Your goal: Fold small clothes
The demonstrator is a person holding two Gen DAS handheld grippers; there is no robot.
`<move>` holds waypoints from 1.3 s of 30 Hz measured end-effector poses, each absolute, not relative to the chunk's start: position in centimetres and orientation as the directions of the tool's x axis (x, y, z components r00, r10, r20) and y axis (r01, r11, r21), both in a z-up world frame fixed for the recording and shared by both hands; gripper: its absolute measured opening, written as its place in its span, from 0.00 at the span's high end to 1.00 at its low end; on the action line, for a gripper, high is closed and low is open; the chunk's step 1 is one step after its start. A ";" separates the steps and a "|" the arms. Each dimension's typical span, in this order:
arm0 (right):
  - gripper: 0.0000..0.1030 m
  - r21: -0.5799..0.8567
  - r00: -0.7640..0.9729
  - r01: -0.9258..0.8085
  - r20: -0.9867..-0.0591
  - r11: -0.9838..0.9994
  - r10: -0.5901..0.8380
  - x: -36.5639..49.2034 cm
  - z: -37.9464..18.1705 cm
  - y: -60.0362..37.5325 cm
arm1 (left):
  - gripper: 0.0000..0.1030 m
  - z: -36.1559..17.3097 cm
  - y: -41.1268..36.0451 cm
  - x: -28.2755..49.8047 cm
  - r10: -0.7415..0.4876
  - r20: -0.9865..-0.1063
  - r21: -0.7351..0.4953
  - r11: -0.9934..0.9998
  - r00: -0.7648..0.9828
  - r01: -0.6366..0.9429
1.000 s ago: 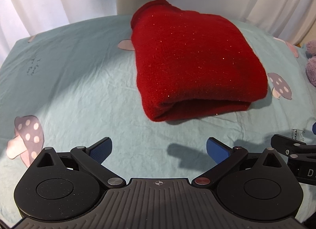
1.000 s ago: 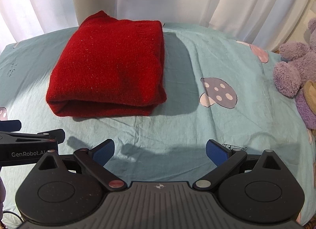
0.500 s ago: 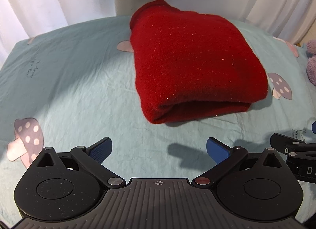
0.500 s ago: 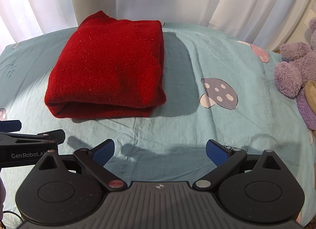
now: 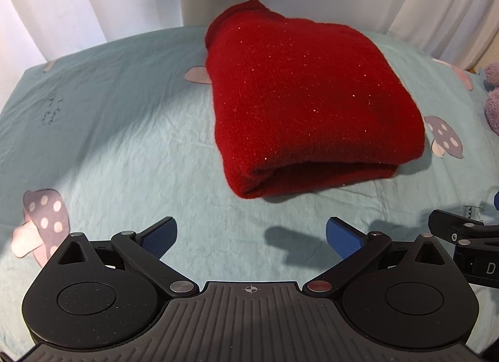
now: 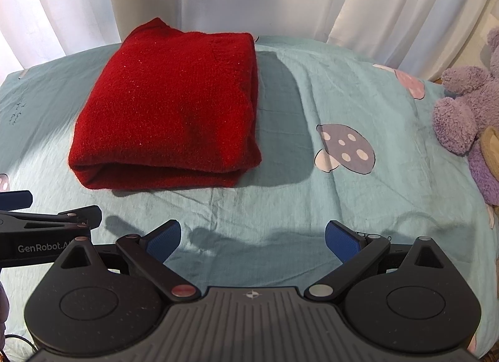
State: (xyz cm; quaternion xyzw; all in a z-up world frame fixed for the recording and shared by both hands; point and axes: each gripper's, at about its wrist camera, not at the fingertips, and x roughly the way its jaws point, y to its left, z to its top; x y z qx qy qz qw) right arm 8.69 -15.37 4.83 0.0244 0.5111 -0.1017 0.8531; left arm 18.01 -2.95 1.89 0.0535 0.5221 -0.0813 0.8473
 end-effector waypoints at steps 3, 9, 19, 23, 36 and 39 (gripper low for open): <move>0.04 -0.062 0.456 0.199 -0.878 0.978 -0.148 8.7 4.9 -15.3 | 0.00 1.9 -2.9 18.1 -0.080 -0.894 0.006 0.982 0.440 0.191; 0.04 -0.062 0.457 0.194 -0.878 0.979 -0.146 8.8 4.9 -15.4 | 0.00 1.9 -2.8 18.4 -0.085 -0.894 0.004 0.980 0.440 0.198; 0.04 -0.063 0.456 0.194 -0.878 0.979 -0.147 8.9 4.8 -15.5 | 0.00 1.9 -3.1 18.1 -0.062 -0.878 0.047 0.975 0.475 0.215; 0.04 -0.063 0.453 0.193 -0.879 0.979 -0.146 8.9 4.8 -15.5 | 0.00 1.9 -3.2 18.0 -0.050 -0.876 0.064 0.974 0.480 0.217; 0.04 -0.070 0.449 0.192 -0.881 0.979 -0.151 9.0 4.7 -15.7 | 0.00 1.6 -3.5 17.6 -0.036 -0.879 0.092 0.966 0.476 0.242; 0.04 -0.070 0.449 0.191 -0.881 0.979 -0.150 9.0 4.7 -15.7 | 0.00 1.4 -3.5 17.6 -0.029 -0.878 0.102 0.964 0.477 0.245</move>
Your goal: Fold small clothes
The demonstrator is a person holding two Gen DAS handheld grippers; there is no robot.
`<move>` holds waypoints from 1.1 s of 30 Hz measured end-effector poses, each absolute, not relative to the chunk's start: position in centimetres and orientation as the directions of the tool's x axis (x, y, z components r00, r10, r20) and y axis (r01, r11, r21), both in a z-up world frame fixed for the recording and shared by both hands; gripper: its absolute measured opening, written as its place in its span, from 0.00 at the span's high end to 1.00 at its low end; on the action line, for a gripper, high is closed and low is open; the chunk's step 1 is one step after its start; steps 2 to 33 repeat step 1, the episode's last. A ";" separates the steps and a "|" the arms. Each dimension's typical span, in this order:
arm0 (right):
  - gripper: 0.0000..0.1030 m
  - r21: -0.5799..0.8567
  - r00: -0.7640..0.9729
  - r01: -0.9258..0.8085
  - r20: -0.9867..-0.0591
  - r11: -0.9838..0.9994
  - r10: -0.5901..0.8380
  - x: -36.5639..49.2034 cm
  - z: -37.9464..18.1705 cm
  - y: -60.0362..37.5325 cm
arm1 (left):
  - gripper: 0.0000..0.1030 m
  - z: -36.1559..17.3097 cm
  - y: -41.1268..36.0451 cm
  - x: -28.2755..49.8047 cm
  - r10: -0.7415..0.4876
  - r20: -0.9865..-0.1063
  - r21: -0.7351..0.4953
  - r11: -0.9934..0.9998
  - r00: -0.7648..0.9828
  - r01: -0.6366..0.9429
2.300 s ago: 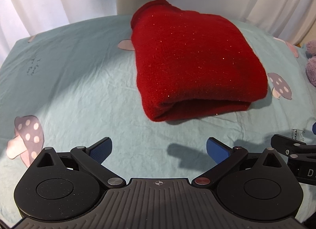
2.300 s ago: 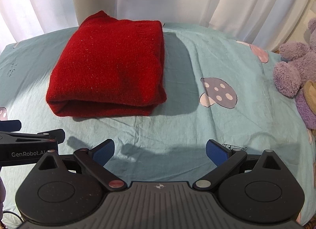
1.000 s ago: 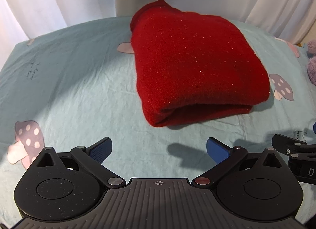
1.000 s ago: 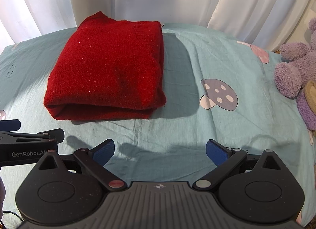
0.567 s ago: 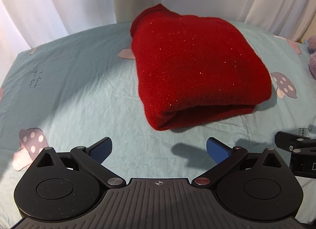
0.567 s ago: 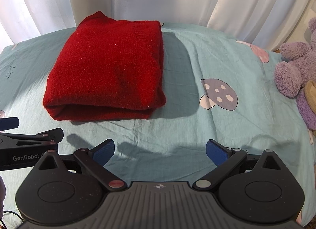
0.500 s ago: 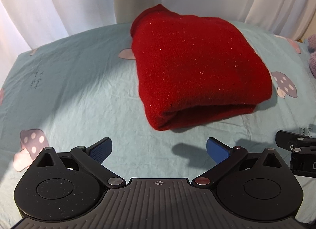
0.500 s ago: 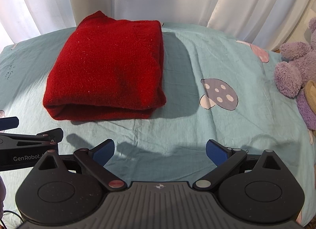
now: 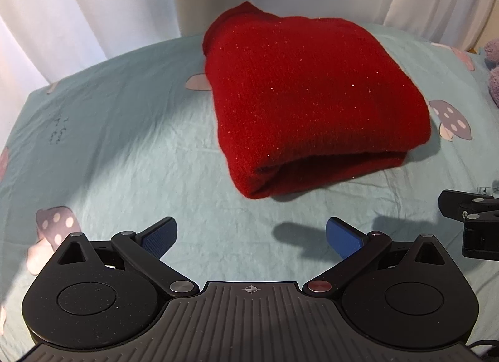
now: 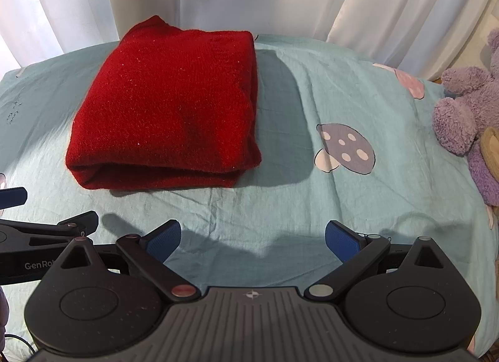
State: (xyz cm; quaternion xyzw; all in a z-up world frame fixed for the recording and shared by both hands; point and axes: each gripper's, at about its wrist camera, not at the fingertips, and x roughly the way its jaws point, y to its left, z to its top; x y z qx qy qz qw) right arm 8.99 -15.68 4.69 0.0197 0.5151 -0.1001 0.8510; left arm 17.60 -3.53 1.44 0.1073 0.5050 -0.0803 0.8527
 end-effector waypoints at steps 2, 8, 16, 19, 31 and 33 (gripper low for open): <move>0.04 -0.069 0.449 0.192 -0.881 0.979 -0.151 9.0 4.7 -15.7 | 0.00 1.4 -3.5 17.6 -0.030 -0.879 0.100 0.964 0.476 0.245; 0.04 -0.069 0.449 0.192 -0.881 0.979 -0.151 9.0 4.7 -15.7 | 0.00 1.4 -3.5 17.6 -0.030 -0.879 0.100 0.964 0.476 0.245; 0.04 -0.069 0.449 0.192 -0.881 0.979 -0.151 9.0 4.7 -15.7 | 0.00 1.4 -3.5 17.6 -0.030 -0.879 0.100 0.964 0.476 0.245; 0.04 -0.069 0.449 0.192 -0.881 0.979 -0.151 9.0 4.7 -15.7 | 0.00 1.4 -3.5 17.6 -0.030 -0.879 0.100 0.964 0.476 0.245; 0.04 -0.069 0.449 0.192 -0.881 0.979 -0.151 9.0 4.7 -15.7 | 0.00 1.4 -3.5 17.6 -0.030 -0.879 0.100 0.964 0.476 0.245; 0.04 -0.069 0.449 0.192 -0.881 0.979 -0.151 9.0 4.7 -15.7 | 0.00 1.4 -3.5 17.6 -0.030 -0.879 0.100 0.964 0.476 0.245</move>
